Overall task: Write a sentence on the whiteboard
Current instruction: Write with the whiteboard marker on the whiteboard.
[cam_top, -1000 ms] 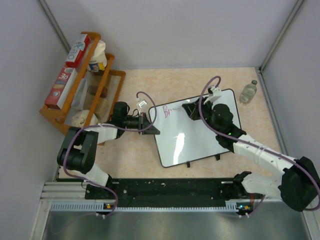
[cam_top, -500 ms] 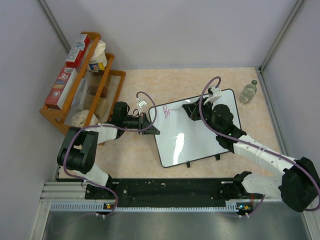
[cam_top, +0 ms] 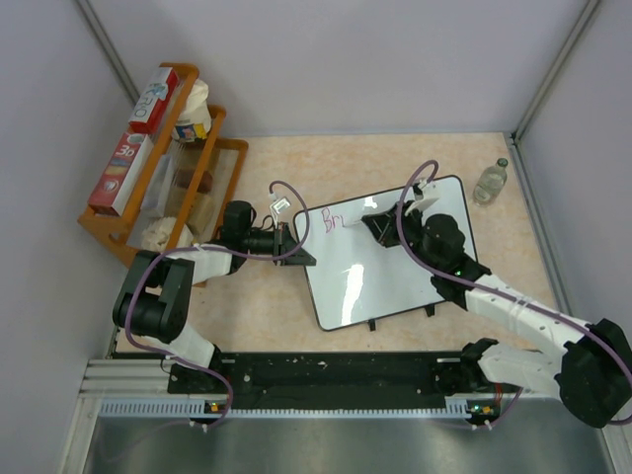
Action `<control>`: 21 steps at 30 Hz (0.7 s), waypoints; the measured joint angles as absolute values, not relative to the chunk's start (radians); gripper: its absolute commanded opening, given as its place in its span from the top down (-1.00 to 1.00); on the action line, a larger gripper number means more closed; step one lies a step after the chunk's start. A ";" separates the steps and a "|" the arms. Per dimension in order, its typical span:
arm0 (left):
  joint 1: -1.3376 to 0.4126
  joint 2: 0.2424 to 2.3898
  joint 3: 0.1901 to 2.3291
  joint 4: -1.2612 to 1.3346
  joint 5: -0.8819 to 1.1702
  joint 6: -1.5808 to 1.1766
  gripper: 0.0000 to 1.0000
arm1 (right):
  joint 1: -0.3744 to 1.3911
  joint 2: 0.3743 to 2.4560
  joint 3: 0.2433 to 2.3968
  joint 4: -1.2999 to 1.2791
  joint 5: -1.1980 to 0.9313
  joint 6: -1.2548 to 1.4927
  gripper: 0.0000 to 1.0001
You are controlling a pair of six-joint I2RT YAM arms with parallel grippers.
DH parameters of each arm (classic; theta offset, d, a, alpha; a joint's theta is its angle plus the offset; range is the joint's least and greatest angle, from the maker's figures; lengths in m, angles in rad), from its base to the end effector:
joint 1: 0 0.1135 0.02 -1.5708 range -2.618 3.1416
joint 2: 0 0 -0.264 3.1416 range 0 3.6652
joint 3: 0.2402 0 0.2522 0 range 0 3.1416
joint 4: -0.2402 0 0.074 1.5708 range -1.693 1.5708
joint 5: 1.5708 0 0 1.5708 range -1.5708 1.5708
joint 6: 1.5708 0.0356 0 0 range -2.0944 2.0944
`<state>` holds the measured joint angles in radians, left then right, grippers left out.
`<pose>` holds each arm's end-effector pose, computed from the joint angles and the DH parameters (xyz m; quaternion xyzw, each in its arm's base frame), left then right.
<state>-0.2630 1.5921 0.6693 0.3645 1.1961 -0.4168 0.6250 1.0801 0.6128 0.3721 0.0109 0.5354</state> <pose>0.2764 -0.1087 0.1722 0.2167 0.7416 -0.5978 0.2136 0.2033 0.1462 0.2791 -0.0295 0.7394 0.3654 0.5648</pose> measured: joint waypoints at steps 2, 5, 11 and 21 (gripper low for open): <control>-0.263 1.592 0.669 0.364 1.196 -0.417 1.00 | 0.625 1.075 0.605 0.374 0.007 0.535 1.00; -0.263 1.592 0.669 0.364 1.196 -0.417 1.00 | 0.625 1.066 0.596 0.374 0.007 0.536 1.00; -0.263 1.588 0.669 0.364 1.196 -0.415 1.00 | 0.625 1.044 0.596 0.374 0.015 0.536 1.00; -0.264 1.586 0.669 0.364 1.197 -0.408 1.00 | 0.624 1.059 0.618 0.427 0.016 0.536 1.00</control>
